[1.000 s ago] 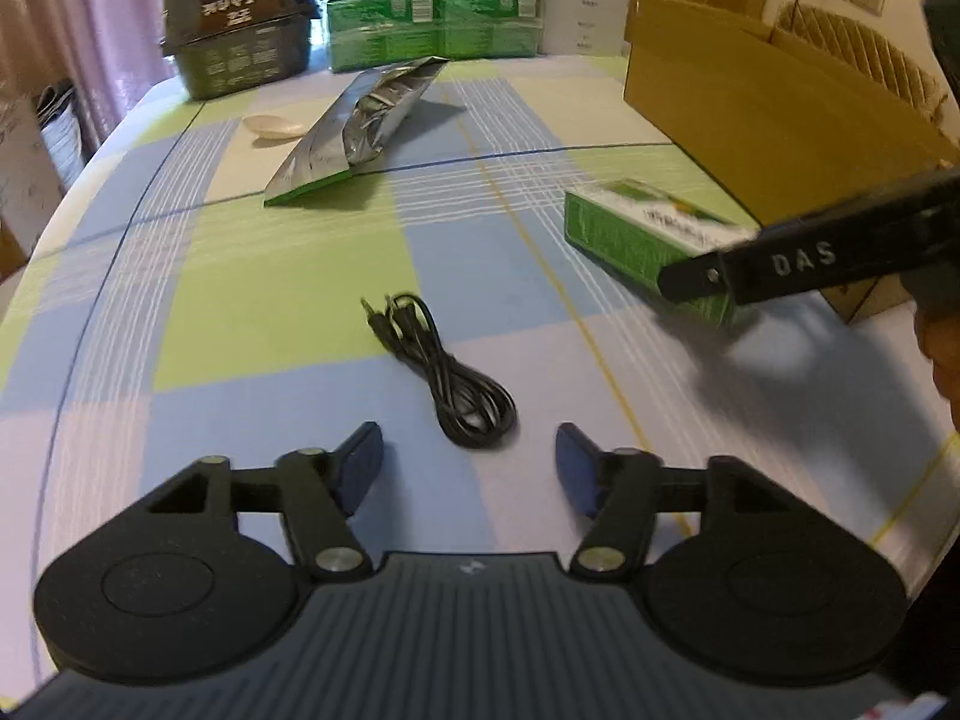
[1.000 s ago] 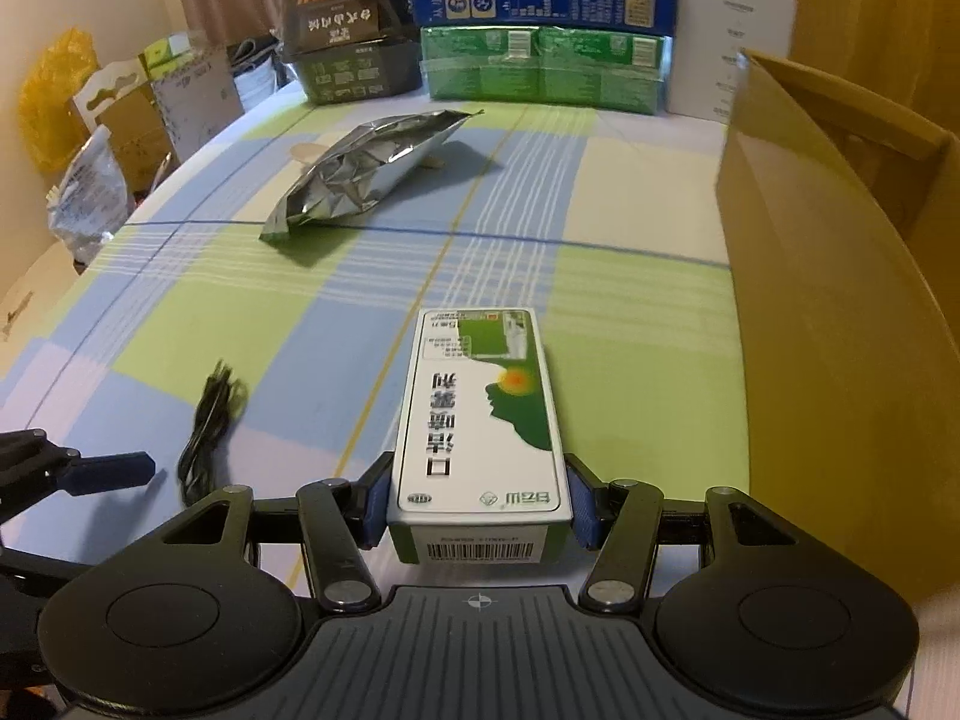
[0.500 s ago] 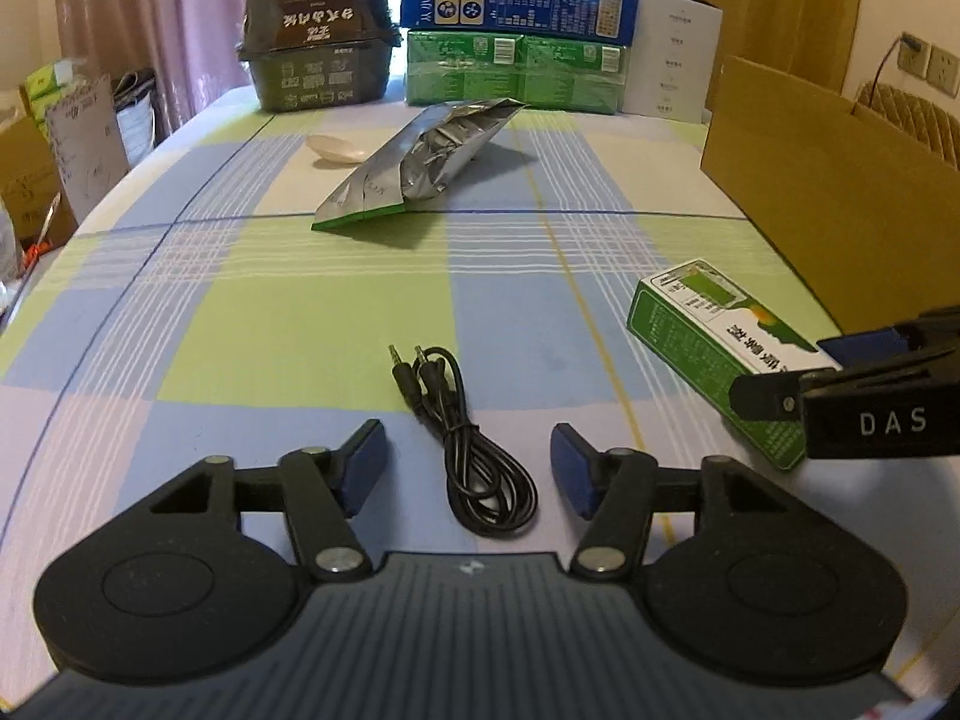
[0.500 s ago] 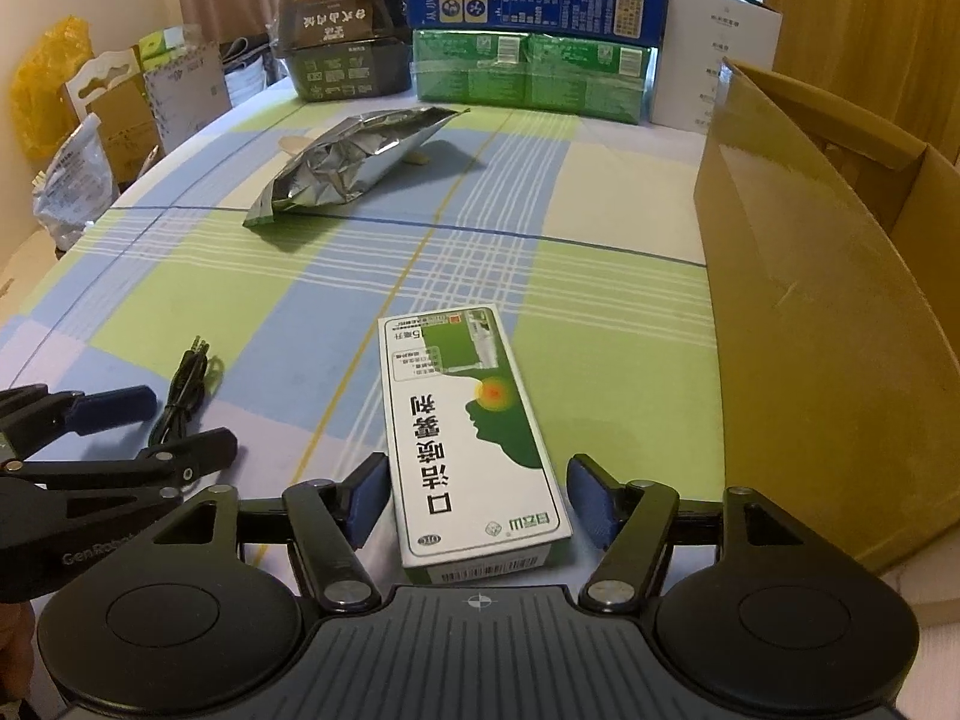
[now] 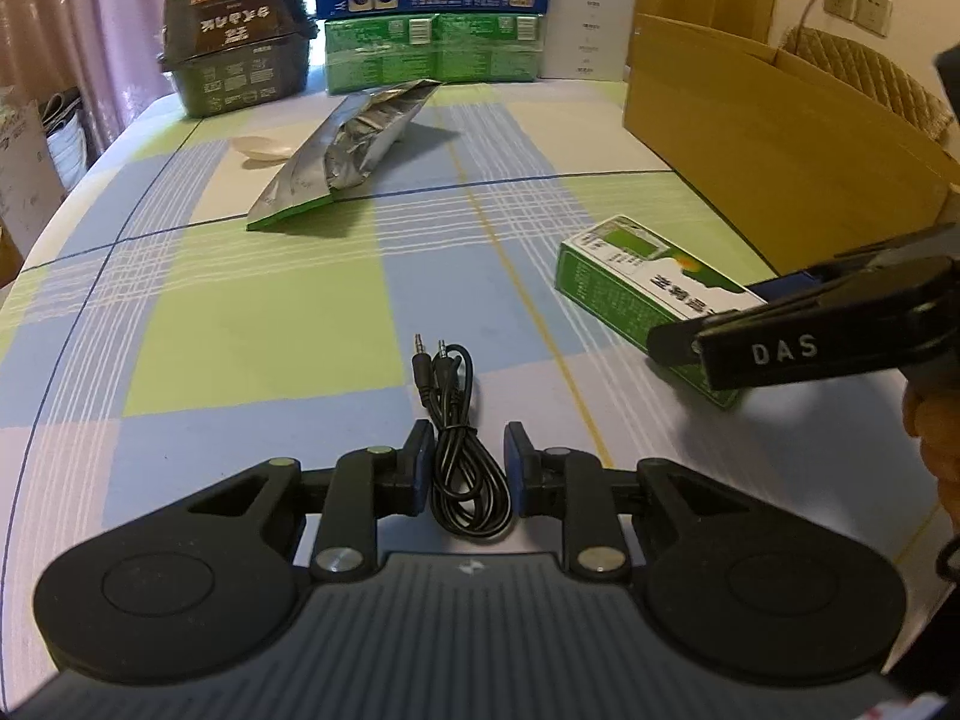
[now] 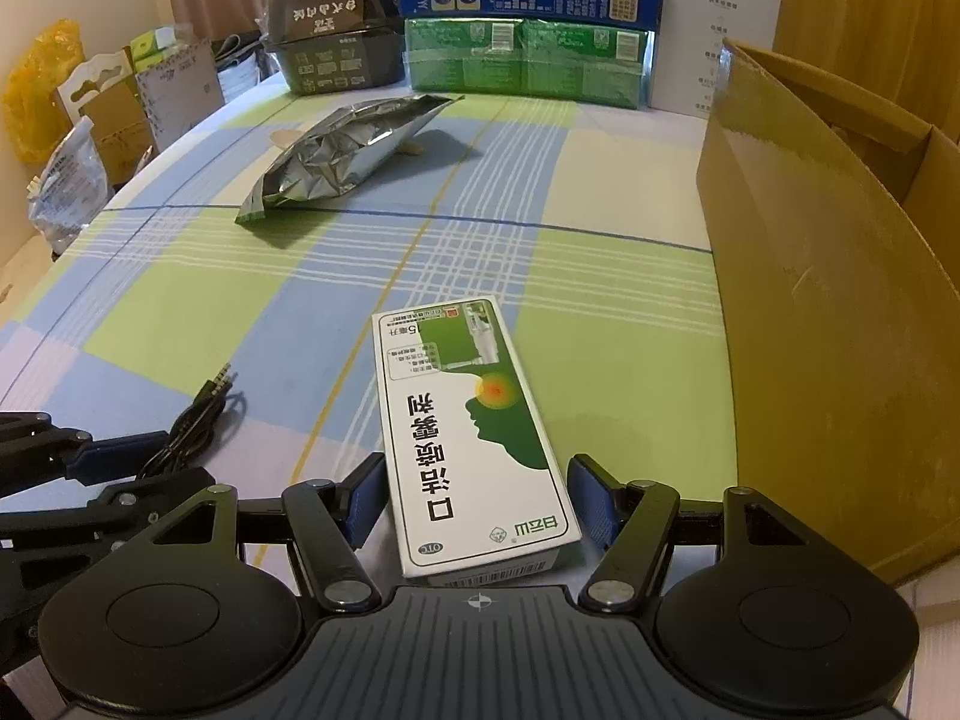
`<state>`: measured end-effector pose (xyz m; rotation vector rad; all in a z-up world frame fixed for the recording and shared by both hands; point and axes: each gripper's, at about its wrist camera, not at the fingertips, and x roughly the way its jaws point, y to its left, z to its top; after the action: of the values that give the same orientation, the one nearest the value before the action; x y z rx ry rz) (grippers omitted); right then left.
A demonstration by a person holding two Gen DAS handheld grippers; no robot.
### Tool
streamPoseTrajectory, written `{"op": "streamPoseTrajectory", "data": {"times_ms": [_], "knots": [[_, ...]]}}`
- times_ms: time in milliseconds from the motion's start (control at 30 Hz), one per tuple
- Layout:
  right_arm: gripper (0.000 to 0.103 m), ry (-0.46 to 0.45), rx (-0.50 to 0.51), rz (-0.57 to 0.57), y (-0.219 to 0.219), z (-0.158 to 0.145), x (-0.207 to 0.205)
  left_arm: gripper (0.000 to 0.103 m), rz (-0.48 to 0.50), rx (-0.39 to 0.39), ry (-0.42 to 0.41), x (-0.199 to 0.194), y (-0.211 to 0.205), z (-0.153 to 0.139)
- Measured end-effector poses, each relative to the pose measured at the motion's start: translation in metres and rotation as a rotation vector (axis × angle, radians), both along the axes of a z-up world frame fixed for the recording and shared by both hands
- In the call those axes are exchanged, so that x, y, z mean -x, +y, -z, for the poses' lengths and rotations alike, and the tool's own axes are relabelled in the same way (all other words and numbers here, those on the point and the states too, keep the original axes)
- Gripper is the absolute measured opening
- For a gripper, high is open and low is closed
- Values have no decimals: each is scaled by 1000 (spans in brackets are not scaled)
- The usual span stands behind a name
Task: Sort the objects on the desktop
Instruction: 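Close left tool on the black cable while right tool grasps the green-white medicine box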
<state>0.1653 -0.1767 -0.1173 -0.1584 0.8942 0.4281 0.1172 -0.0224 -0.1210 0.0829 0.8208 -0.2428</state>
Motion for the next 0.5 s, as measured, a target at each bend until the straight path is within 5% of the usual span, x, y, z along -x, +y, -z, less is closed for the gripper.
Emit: {"op": "streamPoseTrajectory", "data": {"times_ms": [500], "knots": [[63, -2, -3, 4, 2, 1, -1, 20, -76, 9, -35, -10, 3, 3]]}}
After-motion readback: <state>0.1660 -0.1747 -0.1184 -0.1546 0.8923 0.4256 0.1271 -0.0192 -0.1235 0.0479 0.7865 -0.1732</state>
